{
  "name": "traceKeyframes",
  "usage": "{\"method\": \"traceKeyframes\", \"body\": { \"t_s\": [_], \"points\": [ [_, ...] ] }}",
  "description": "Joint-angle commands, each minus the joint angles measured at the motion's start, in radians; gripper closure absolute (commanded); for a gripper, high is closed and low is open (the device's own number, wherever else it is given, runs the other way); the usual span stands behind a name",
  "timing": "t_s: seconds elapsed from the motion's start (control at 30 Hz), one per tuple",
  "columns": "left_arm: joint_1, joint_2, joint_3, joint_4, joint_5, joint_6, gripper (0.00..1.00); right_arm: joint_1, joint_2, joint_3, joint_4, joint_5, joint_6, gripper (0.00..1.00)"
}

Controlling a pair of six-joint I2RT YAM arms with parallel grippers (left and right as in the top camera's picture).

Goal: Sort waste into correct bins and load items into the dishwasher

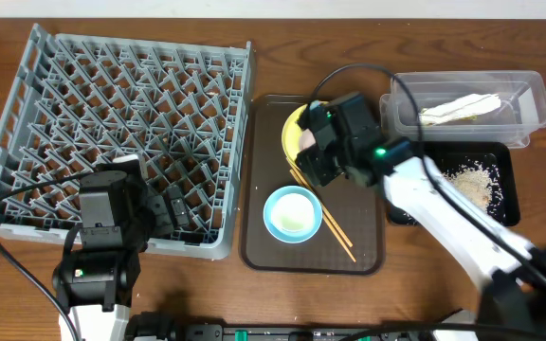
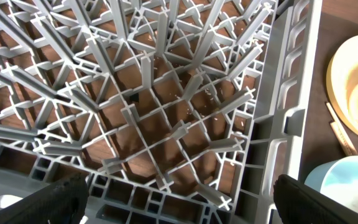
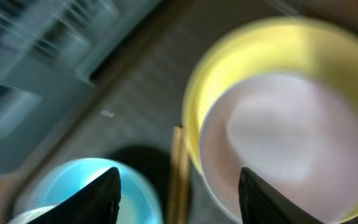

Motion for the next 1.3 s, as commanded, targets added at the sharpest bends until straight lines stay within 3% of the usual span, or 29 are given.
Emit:
{"method": "traceKeyframes", "body": {
  "t_s": [0.0,0.2,0.53,0.6,0.73,1.1,1.27],
  "points": [
    [-0.006,0.0,0.018,-0.002,0.009,-0.009,0.02,0.008,-0.046,0.022,-0.089,-0.142,0.021,0.43],
    [-0.006,0.0,0.018,-0.002,0.01,-0.009,0.02,0.029,-0.012,-0.008,-0.233,-0.143,0.064,0.51],
    [-0.006,0.0,0.018,-0.002,0.01,-0.009,0.02,0.061,0.082,-0.067,-0.246,-0.143,0.076,0.66],
    [-0.006,0.0,0.018,-0.002,0.01,-0.009,0.02,0.061,0.109,-0.067,-0.238,-0.143,0.076,0.72],
    [-0.006,0.0,0.018,-0.002,0.01,-0.009,0.02,0.061,0.142,-0.067,-0.229,-0.143,0.094,0.97],
    [-0.006,0.0,0.018,-0.001,0.014,-0.01,0.02,0.012,0.023,0.078,-0.26,-0.143,0.116,0.99],
    [-0.006,0.002,0.018,0.056,0.176,-0.01,0.02,-0.058,-0.049,0.134,-0.187,-0.144,0.176,0.99]
  ]
}}
